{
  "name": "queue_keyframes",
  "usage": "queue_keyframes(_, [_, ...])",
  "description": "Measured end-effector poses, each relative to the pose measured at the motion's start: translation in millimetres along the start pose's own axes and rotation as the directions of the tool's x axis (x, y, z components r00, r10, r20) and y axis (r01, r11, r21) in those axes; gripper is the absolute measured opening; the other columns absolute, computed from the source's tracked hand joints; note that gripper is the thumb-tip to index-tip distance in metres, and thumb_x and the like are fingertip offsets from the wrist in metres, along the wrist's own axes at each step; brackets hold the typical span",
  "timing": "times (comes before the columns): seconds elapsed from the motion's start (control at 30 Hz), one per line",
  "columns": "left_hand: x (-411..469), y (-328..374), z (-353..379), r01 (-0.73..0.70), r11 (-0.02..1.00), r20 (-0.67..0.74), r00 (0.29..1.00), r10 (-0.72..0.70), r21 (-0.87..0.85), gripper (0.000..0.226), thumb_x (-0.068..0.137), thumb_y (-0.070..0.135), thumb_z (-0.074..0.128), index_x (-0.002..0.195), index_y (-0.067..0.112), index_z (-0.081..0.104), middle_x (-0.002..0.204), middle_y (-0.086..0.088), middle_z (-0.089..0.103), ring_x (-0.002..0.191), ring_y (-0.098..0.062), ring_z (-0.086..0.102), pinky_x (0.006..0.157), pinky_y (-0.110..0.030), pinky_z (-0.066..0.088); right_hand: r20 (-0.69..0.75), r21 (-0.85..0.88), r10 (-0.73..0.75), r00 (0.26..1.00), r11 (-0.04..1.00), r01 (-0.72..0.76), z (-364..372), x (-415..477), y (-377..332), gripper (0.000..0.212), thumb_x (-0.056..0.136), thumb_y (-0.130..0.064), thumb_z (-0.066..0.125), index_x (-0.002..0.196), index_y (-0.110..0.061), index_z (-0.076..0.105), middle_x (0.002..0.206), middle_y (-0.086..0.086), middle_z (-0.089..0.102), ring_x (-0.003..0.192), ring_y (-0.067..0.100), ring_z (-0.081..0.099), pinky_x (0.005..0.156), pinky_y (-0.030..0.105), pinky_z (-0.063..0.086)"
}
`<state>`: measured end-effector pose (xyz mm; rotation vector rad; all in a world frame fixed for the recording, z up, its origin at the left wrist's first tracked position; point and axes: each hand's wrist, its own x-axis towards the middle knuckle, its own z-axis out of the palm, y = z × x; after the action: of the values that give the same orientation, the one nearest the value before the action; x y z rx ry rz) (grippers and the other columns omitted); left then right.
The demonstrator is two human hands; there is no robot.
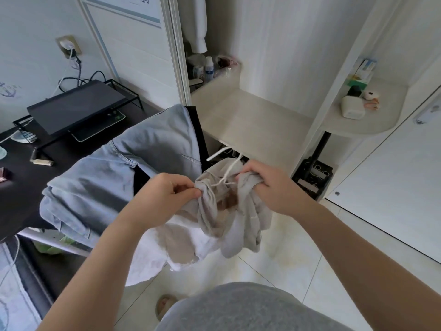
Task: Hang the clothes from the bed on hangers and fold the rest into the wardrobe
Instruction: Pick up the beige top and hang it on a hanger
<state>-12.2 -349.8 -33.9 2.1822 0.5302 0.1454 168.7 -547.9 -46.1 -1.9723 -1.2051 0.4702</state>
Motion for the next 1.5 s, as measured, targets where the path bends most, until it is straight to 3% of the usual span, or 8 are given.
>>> queue_keyframes(0.27, [1,1,15,-0.017,0.998,-0.125,0.992,0.009,-0.062,0.028,0.081,0.028,0.082,0.067,0.026,0.058,0.056,0.007,0.059,0.05,-0.002,0.044,0.05,-0.014,0.036,0.011,0.133,-0.028,1.0,0.991,0.027,2,2,-26,0.022,0.087,-0.003,0.042,0.099,-0.013,0.057,0.09,0.002,0.064,0.083,0.014,0.059,0.076,0.026,0.045])
queue_keyframes(0.5, [-3,2,17,-0.097,0.987,-0.133,0.988,0.079,-0.131,0.02,0.088,0.016,0.076,0.074,0.024,0.064,0.073,0.007,0.07,0.063,-0.006,0.059,0.062,-0.017,0.045,0.361,0.375,0.057,0.931,0.905,-0.201,-10,-4,-29,0.038,0.088,-0.004,0.069,0.122,-0.012,0.054,0.089,0.008,0.052,0.08,0.015,0.048,0.075,0.024,0.041])
queue_keyframes(0.6, [-6,-1,12,-0.117,0.989,-0.155,0.983,0.102,-0.087,0.019,0.093,0.01,0.069,0.079,0.024,0.065,0.076,0.015,0.068,0.067,0.003,0.06,0.064,-0.006,0.041,0.319,0.283,0.142,0.937,0.929,-0.237,-12,-4,-32,0.028,0.088,-0.033,0.073,0.114,-0.02,0.069,0.081,-0.007,0.058,0.07,0.004,0.051,0.067,0.014,0.04])
queue_keyframes(0.77, [-3,-10,4,-0.034,0.999,-0.398,0.917,0.034,0.006,0.017,0.098,0.017,0.061,0.085,0.028,0.059,0.079,0.015,0.066,0.067,0.005,0.056,0.058,-0.007,0.037,0.179,0.035,0.135,0.975,0.989,-0.143,-13,-5,-27,0.03,0.102,-0.029,0.054,0.081,-0.014,0.07,0.06,-0.01,0.054,0.057,0.009,0.046,0.057,0.018,0.036])
queue_keyframes(1.03, [4,-6,6,-0.096,0.991,-0.467,0.883,0.042,-0.092,0.017,0.098,0.015,0.061,0.088,0.028,0.061,0.087,0.017,0.067,0.082,0.001,0.059,0.07,-0.008,0.041,0.125,-0.423,0.103,0.987,0.905,-0.041,-16,-1,-41,0.028,0.098,-0.04,0.057,0.076,-0.03,0.07,0.1,-0.012,0.058,0.101,0.013,0.053,0.102,0.039,0.032])
queue_keyframes(1.2, [10,-2,3,-0.173,0.982,-0.374,0.918,0.135,-0.07,0.014,0.098,0.012,0.062,0.089,0.023,0.063,0.088,0.019,0.067,0.09,-0.001,0.062,0.081,-0.023,0.047,0.18,-0.388,0.064,0.982,0.921,0.011,-21,6,-58,0.031,0.1,-0.038,0.053,0.081,-0.022,0.071,0.074,-0.003,0.063,0.07,0.011,0.056,0.069,0.036,0.048])
queue_keyframes(1.37, [10,7,1,-0.274,0.946,-0.456,0.874,0.17,-0.172,0.018,0.099,0.014,0.06,0.09,0.029,0.063,0.09,0.017,0.068,0.085,-0.009,0.063,0.079,-0.017,0.047,0.264,-0.498,0.178,0.948,0.867,-0.024,-18,15,-57,0.027,0.098,-0.04,0.055,0.086,-0.024,0.073,0.08,-0.005,0.066,0.079,0.017,0.06,0.07,0.033,0.048])
queue_keyframes(1.5, [18,7,-1,-0.202,0.975,-0.312,0.936,0.163,-0.094,0.019,0.098,0.01,0.06,0.092,0.025,0.069,0.11,0.012,0.07,0.111,-0.011,0.062,0.101,-0.036,0.047,0.156,-0.417,0.042,0.987,0.908,0.027,-20,18,-61,0.029,0.098,-0.042,0.054,0.082,-0.026,0.072,0.071,-0.007,0.065,0.068,0.01,0.058,0.064,0.031,0.047])
